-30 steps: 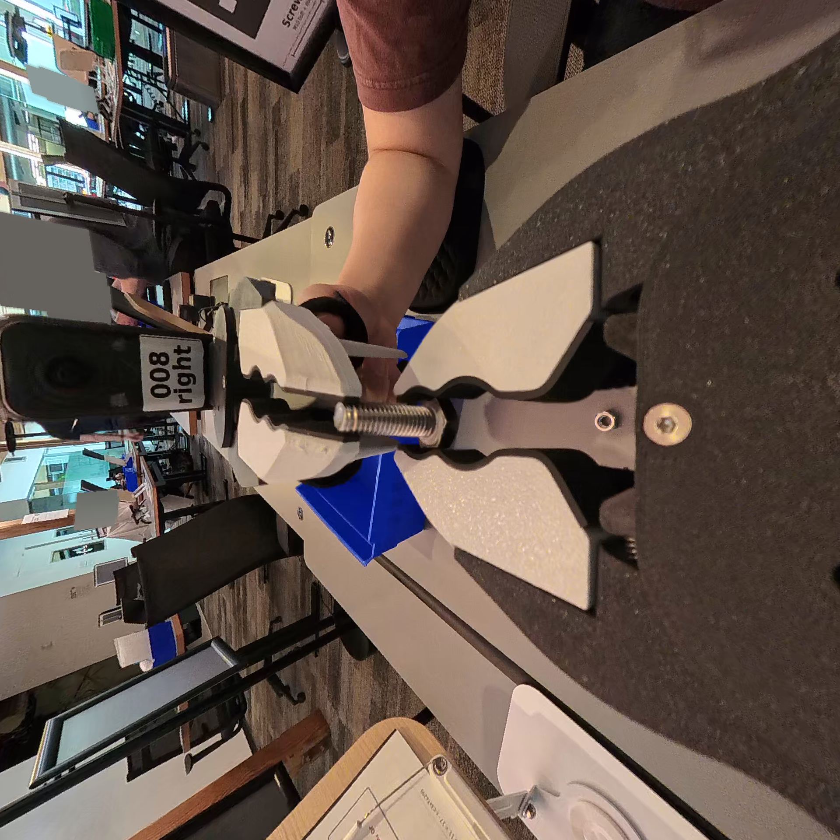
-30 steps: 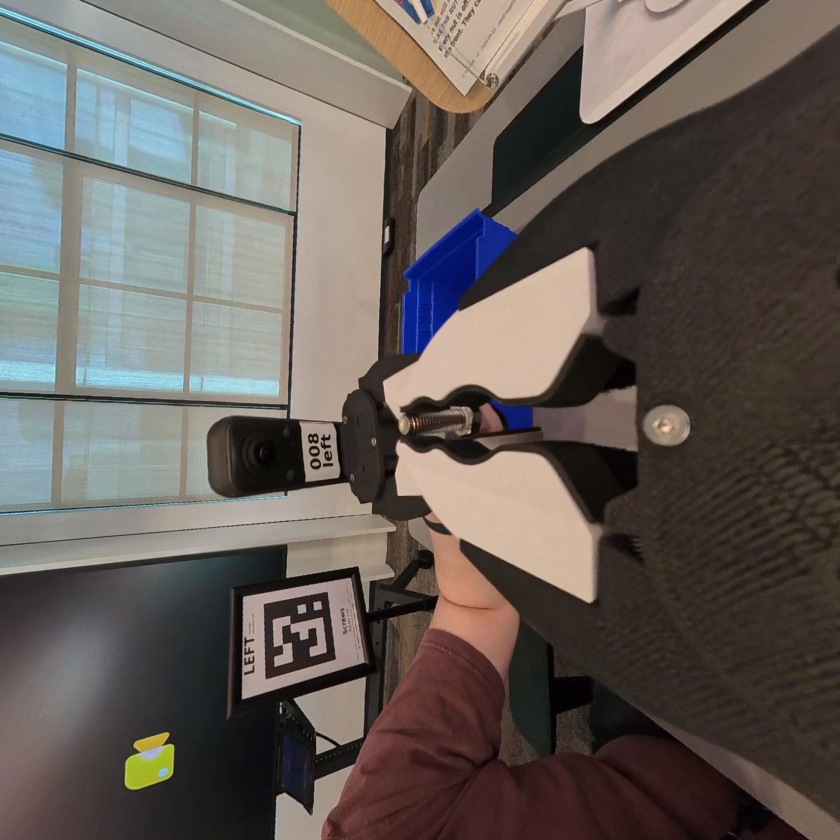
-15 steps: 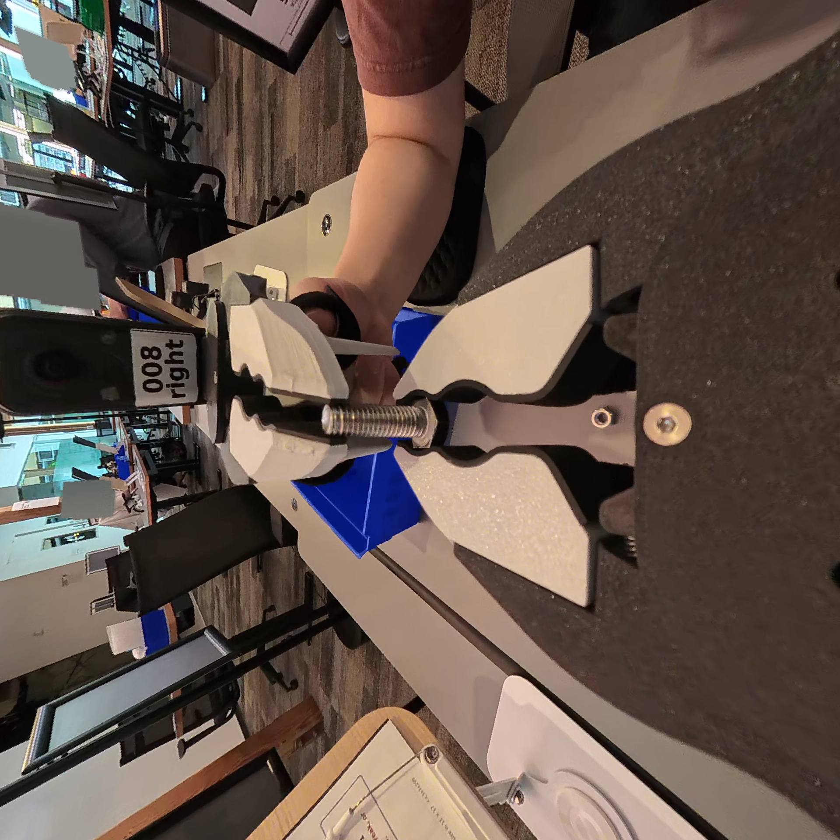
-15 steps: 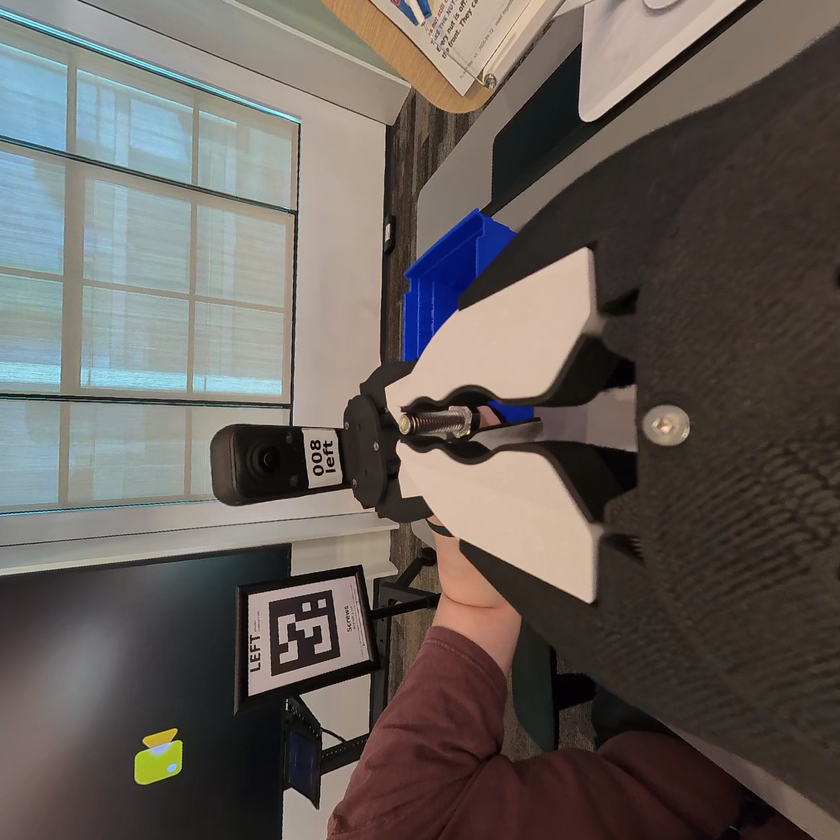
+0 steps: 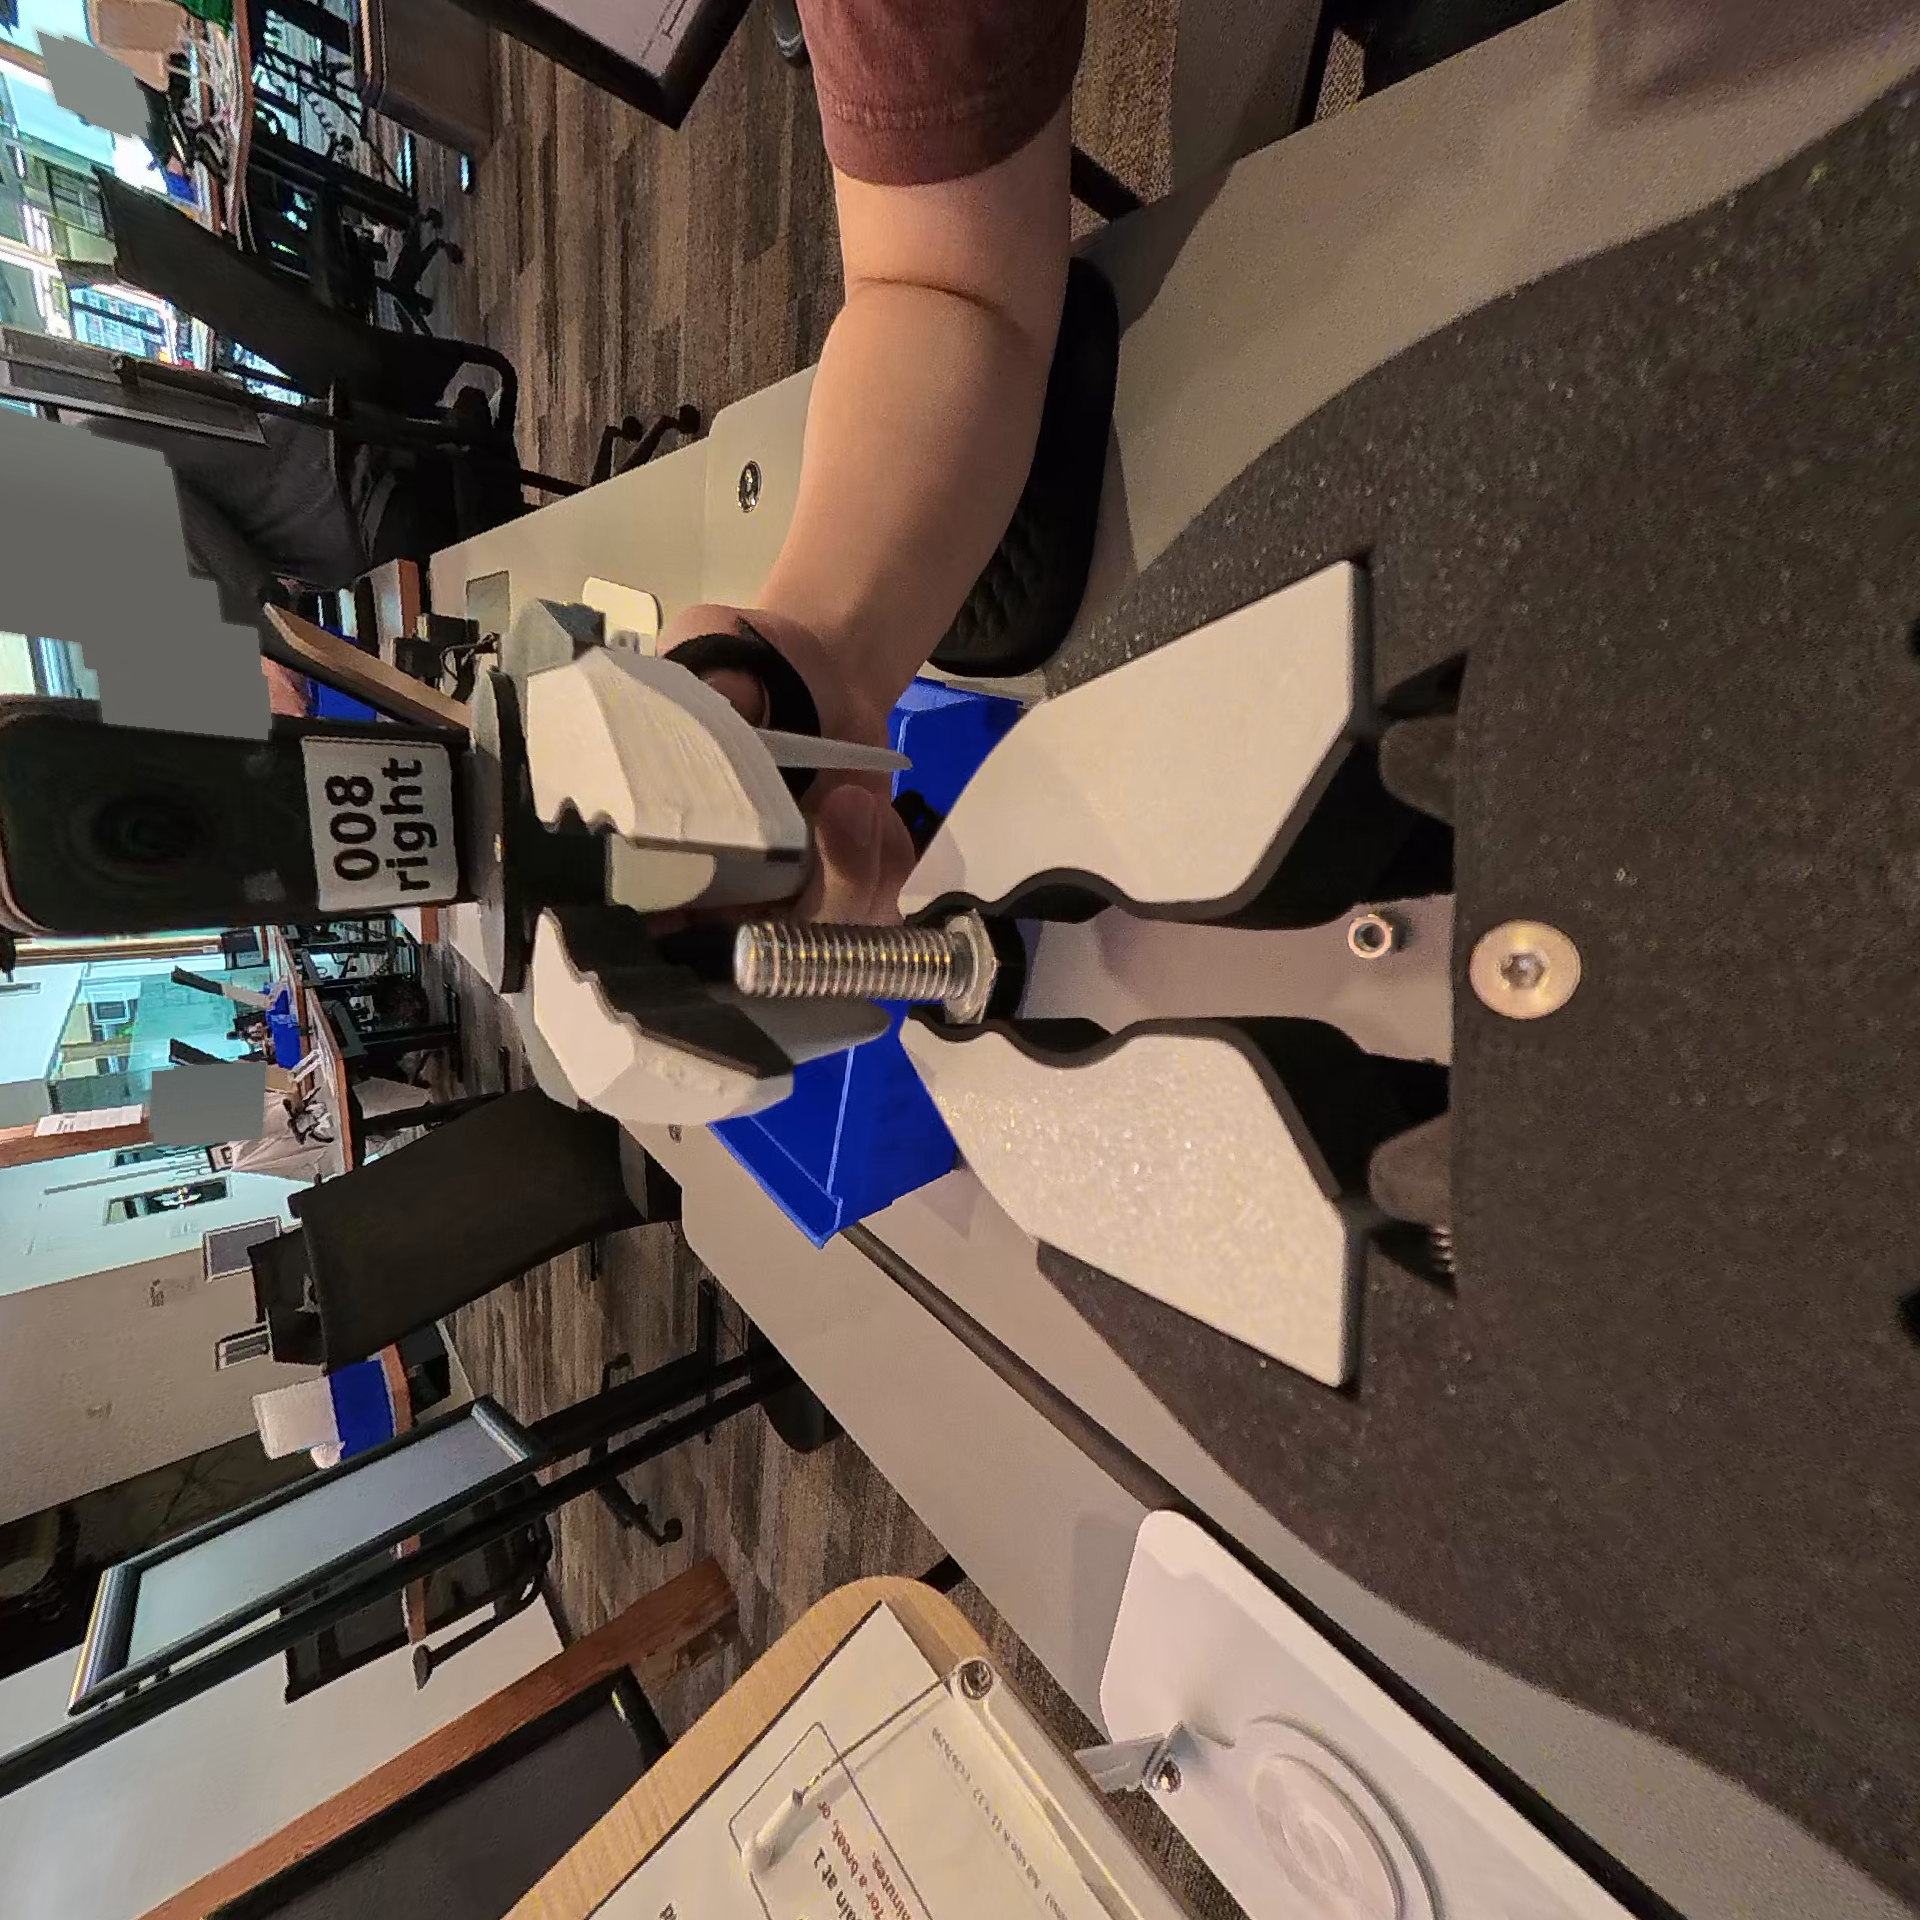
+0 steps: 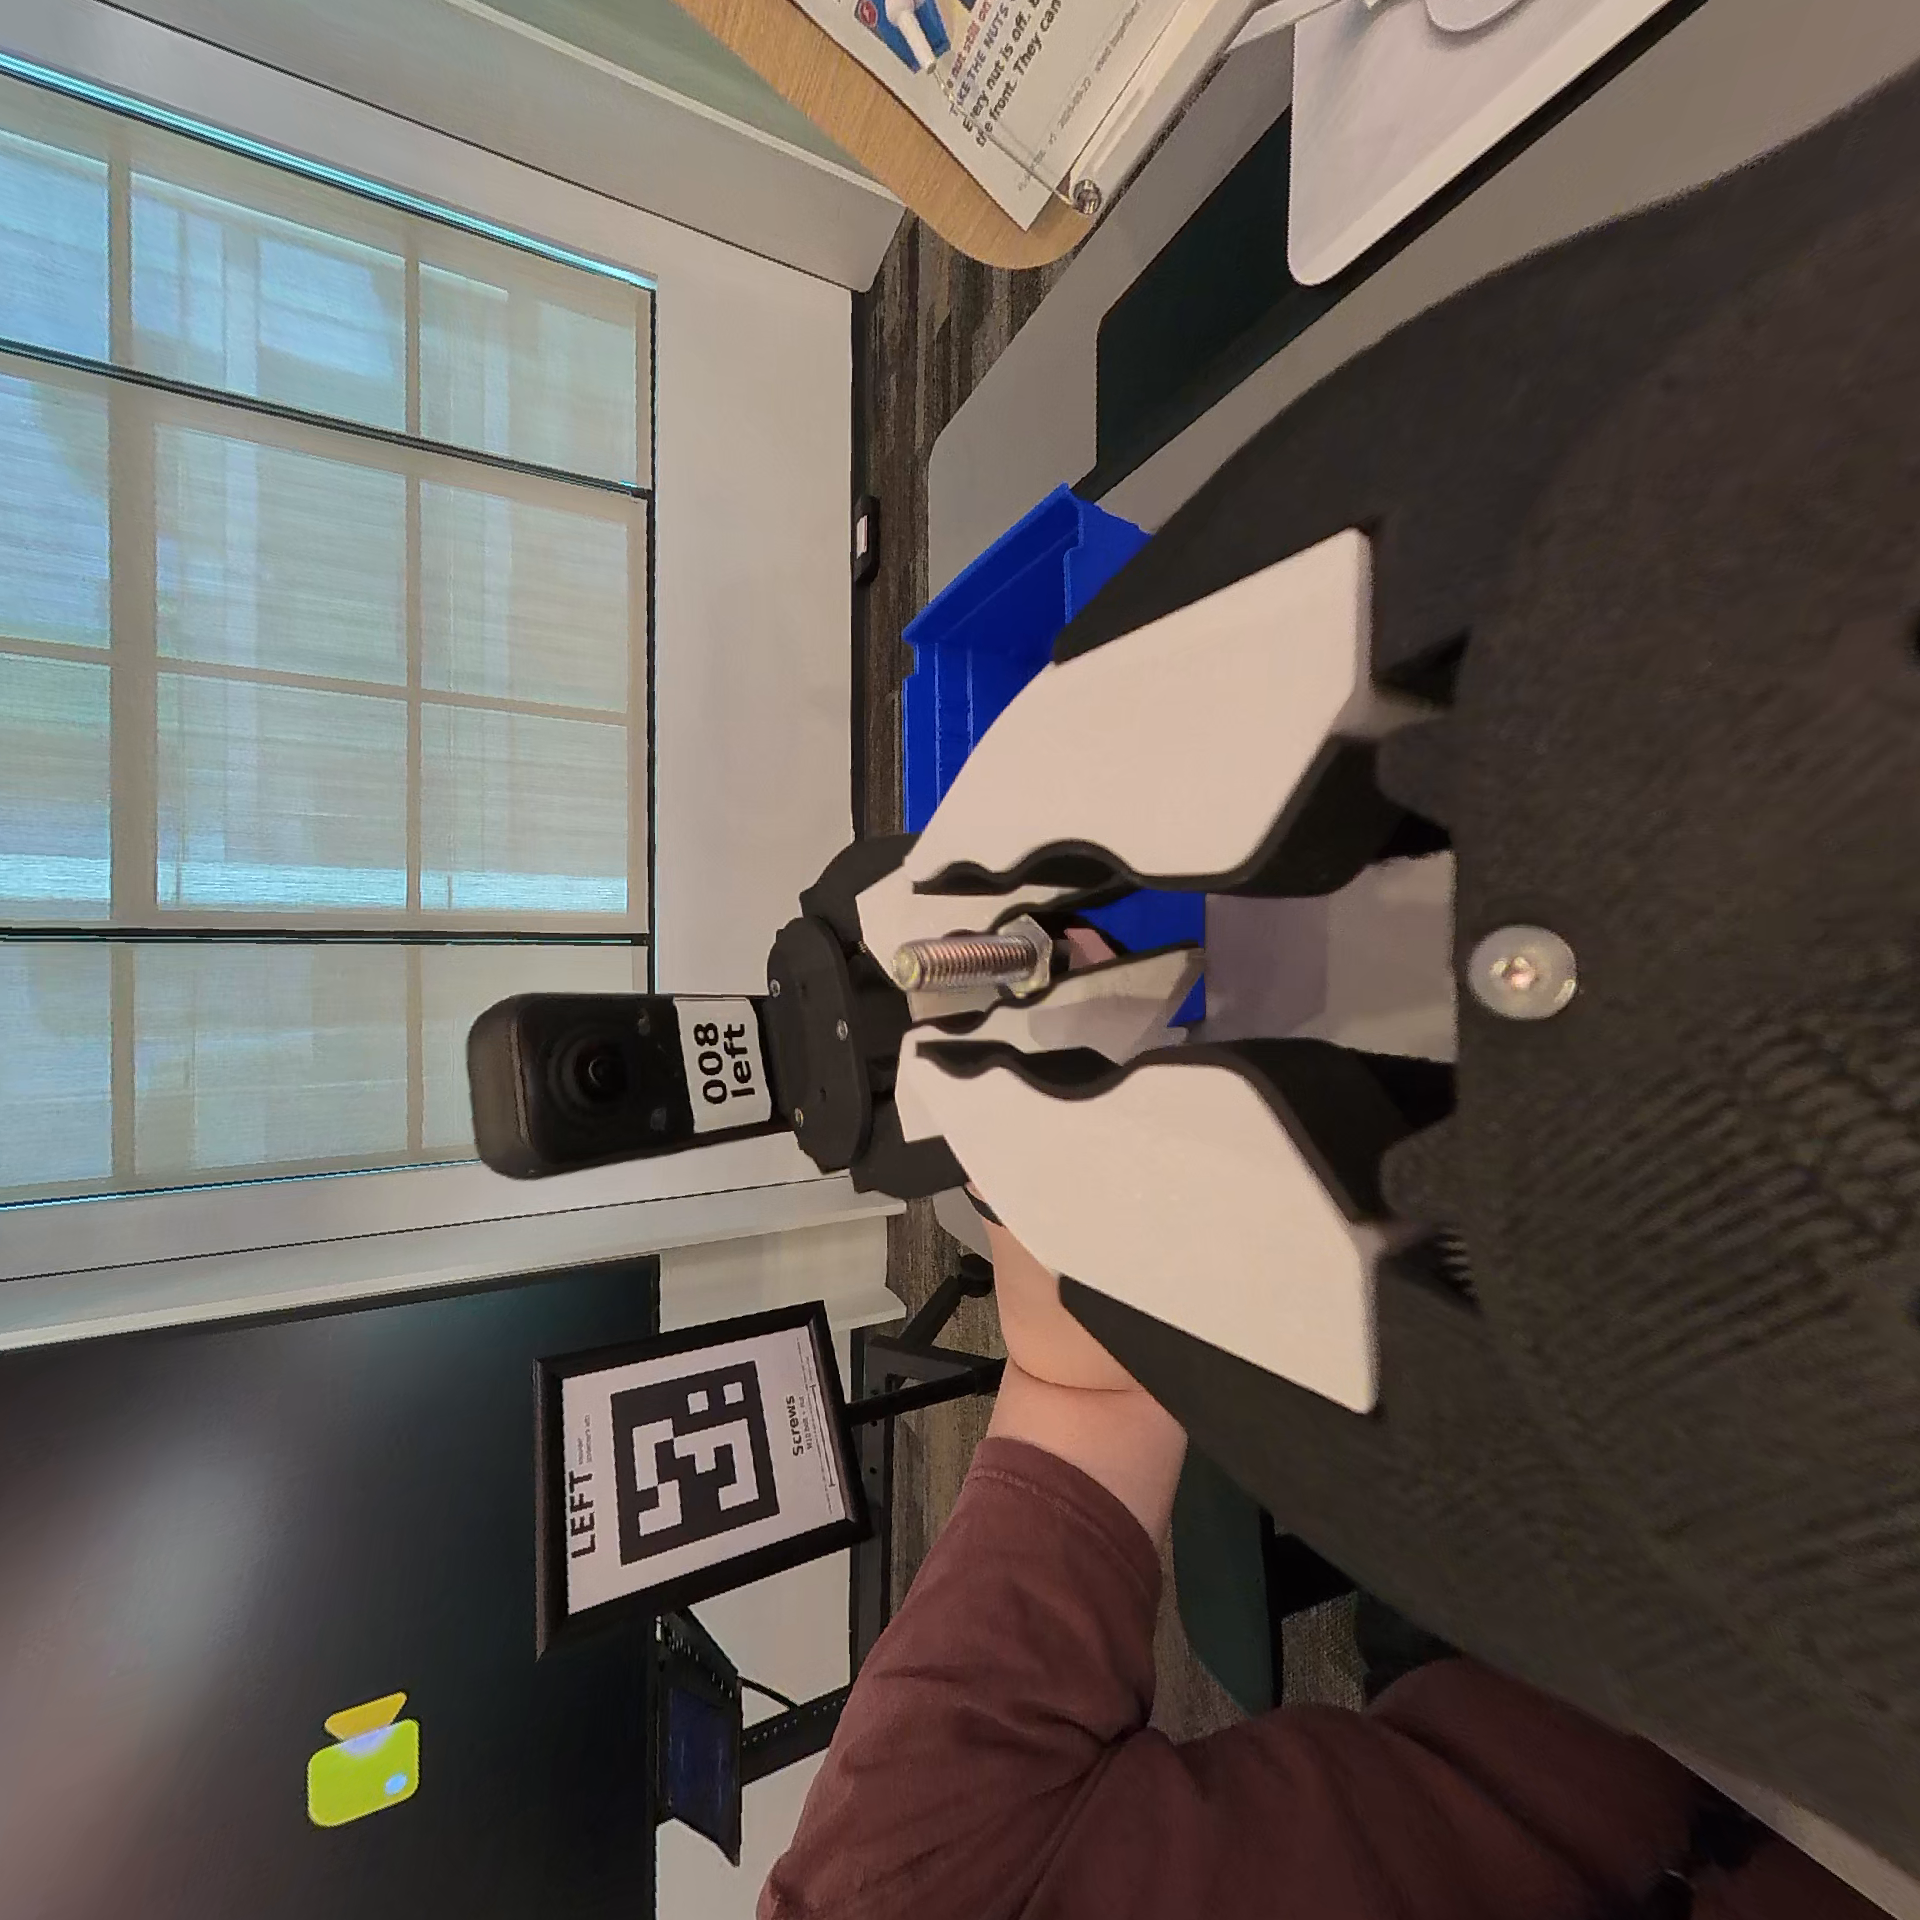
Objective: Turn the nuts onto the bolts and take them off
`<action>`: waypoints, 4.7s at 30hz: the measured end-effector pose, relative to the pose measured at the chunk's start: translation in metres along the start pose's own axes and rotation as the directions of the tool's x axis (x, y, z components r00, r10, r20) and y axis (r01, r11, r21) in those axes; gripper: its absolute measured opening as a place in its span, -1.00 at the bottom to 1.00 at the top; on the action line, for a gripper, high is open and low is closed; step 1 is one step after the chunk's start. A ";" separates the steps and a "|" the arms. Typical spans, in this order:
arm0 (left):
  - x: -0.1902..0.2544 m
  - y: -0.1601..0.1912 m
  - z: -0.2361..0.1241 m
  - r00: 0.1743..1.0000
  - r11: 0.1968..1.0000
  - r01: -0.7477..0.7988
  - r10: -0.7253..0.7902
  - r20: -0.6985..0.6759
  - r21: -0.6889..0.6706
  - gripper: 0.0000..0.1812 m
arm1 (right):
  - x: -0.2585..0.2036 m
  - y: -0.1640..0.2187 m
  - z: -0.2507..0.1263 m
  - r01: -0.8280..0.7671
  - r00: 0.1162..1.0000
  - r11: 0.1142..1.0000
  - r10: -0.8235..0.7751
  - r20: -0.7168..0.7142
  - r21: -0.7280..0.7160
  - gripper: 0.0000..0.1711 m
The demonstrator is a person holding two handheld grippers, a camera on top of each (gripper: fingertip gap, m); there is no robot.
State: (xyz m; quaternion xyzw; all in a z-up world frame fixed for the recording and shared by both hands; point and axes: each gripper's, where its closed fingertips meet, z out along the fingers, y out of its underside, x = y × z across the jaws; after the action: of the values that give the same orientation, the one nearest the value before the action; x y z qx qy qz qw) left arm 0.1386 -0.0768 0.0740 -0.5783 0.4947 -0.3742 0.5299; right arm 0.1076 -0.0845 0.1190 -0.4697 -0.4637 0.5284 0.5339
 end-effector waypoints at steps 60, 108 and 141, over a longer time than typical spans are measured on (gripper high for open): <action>-0.090 -0.023 -0.131 0.919 0.999 -0.002 0.019 0.394 -0.044 -0.86 | 0.021 0.256 -0.059 0.213 0.976 0.171 -0.093 0.199 -0.962 -0.69; -0.010 0.070 0.004 0.996 0.914 -0.092 0.079 -0.049 -0.396 -0.86 | 0.000 0.044 -0.038 0.291 0.941 0.805 -0.339 0.000 -0.516 -0.79; -0.024 0.092 0.007 0.978 0.821 -0.080 0.174 0.114 -0.565 -0.86 | 0.027 0.080 -0.024 -0.289 0.932 0.769 0.090 -0.350 -0.571 -0.79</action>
State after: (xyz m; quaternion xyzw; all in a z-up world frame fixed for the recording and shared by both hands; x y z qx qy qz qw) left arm 0.1233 -0.0473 -0.0152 -0.7015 0.5754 -0.1295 0.4000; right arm 0.1218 -0.0582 0.0360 -0.7371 -0.4721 0.3227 0.3600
